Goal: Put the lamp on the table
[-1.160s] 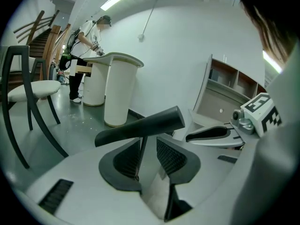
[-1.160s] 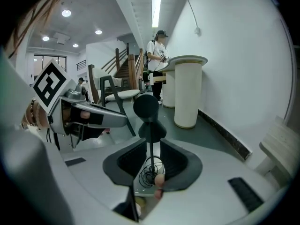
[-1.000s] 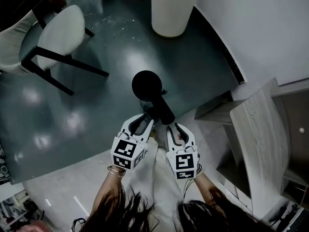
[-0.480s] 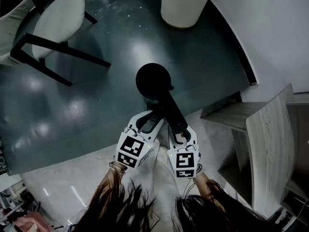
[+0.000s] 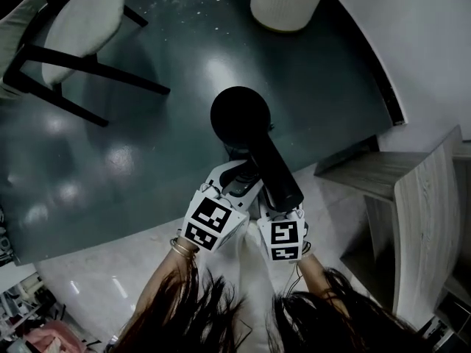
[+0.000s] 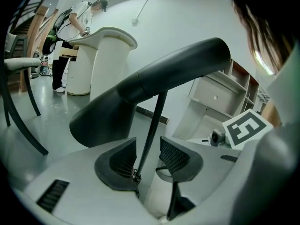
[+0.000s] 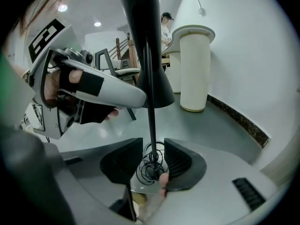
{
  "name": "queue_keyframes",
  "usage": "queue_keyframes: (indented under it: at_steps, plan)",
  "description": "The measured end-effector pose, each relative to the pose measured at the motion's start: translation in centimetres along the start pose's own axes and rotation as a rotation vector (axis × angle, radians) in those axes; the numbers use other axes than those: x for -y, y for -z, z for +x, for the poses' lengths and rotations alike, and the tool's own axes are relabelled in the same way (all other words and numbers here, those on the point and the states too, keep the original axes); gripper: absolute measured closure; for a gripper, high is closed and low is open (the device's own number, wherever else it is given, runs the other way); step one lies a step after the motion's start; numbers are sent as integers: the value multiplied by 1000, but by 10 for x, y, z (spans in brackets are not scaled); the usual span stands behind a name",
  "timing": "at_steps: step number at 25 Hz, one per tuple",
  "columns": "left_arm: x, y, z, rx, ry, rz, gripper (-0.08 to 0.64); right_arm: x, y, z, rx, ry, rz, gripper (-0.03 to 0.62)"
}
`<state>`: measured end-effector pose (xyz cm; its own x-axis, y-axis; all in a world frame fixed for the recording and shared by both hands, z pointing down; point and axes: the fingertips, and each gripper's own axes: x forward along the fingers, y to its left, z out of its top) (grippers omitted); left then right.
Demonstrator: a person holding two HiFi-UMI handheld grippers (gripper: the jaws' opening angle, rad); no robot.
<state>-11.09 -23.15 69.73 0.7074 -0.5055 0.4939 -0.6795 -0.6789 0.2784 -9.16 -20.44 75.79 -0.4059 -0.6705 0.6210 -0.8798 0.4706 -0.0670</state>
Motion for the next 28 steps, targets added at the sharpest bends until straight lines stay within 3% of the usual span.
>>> queue_keyframes:
  at_steps: [9, 20, 25, 28]
  plan:
    - [5, 1, 13, -2, 51, 25, 402, -2, 14, 26, 1, -25, 14, 454]
    - [-3, -1, 27, 31, 34, 51, 406, -2, 16, 54, 21, -26, 24, 456]
    - [0, -2, 33, 32, 39, 92, 459, 1, 12, 61, 40, -13, 20, 460]
    - [4, -1, 34, 35, 34, 121, 494, 2, 9, 64, 48, 0, 7, 509]
